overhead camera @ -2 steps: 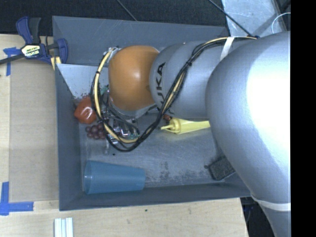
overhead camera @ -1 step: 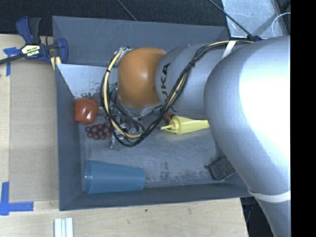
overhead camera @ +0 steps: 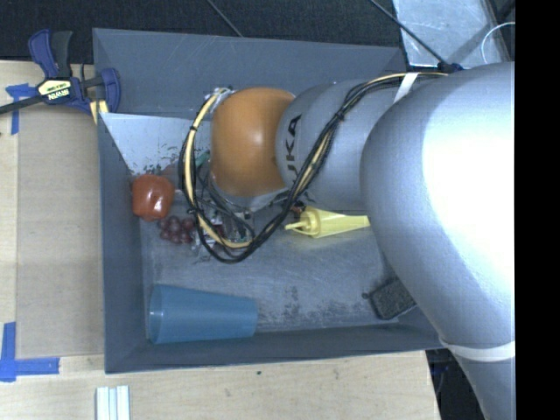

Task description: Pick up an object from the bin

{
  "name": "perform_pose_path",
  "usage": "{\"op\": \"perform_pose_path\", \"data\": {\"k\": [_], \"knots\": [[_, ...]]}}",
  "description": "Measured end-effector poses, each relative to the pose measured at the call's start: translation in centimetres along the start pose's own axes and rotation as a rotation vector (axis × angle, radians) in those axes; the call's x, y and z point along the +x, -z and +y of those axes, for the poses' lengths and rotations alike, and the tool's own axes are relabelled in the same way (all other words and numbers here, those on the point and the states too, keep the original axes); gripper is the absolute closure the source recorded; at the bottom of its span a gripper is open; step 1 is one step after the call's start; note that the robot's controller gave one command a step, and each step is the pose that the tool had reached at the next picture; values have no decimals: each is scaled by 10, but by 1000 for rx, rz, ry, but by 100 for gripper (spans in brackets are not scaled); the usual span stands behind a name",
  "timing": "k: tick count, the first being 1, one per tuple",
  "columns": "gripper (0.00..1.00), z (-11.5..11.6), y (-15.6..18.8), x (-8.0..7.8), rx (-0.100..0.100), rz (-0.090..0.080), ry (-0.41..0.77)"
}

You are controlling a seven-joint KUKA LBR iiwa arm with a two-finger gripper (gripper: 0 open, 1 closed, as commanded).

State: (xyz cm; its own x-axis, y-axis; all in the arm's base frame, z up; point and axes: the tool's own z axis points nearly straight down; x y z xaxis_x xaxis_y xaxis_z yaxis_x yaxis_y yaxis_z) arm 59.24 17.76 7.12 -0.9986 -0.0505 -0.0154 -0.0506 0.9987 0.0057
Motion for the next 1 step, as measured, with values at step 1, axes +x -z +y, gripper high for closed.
{"op": "perform_pose_path", "data": {"k": [1], "knots": [[100, 0, 0, 0, 0, 0, -1]]}}
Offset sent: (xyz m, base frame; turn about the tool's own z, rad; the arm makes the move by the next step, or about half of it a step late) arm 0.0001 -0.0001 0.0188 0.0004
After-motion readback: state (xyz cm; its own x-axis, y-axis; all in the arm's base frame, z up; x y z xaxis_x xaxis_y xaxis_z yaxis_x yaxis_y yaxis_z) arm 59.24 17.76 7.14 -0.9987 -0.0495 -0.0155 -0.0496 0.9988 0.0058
